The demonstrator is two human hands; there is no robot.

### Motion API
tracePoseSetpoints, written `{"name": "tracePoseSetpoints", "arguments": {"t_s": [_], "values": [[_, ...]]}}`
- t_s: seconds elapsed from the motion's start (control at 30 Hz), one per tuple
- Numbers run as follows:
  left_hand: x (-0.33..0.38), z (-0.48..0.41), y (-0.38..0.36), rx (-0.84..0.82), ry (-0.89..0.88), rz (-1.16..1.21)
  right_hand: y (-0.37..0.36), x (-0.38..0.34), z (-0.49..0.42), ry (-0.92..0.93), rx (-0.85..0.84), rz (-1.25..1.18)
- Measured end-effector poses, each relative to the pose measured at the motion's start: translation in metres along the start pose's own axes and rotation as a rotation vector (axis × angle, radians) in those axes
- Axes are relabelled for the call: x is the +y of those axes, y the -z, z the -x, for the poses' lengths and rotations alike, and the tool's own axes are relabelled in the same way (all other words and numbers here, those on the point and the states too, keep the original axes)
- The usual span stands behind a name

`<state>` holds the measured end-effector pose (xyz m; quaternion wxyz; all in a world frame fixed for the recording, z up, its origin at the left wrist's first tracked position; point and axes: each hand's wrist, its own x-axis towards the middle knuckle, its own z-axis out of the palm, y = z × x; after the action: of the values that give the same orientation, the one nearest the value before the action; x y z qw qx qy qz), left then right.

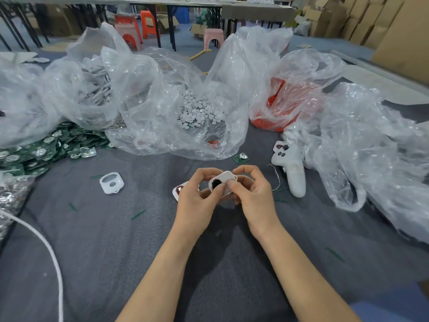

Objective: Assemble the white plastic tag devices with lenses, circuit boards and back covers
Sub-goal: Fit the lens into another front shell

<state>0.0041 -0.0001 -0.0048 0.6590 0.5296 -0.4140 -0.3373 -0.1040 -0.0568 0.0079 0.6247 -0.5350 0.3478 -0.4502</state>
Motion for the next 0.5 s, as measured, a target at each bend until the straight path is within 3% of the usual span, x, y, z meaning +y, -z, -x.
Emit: {"name": "tracePoseSetpoints", "arguments": {"t_s": [0.13,0.37,0.5], "values": [[0.002,0.001,-0.002,0.026,-0.015,-0.089,-0.001,0.001,0.0,0.023,0.011,0.062],[-0.001,0.004,-0.009,0.149,-0.096,-0.482,-0.004,0.008,-0.002,0.074,0.109,0.314],[0.001,0.007,-0.01,0.129,-0.225,-0.678,-0.002,0.01,-0.005,0.081,0.135,0.439]]}}
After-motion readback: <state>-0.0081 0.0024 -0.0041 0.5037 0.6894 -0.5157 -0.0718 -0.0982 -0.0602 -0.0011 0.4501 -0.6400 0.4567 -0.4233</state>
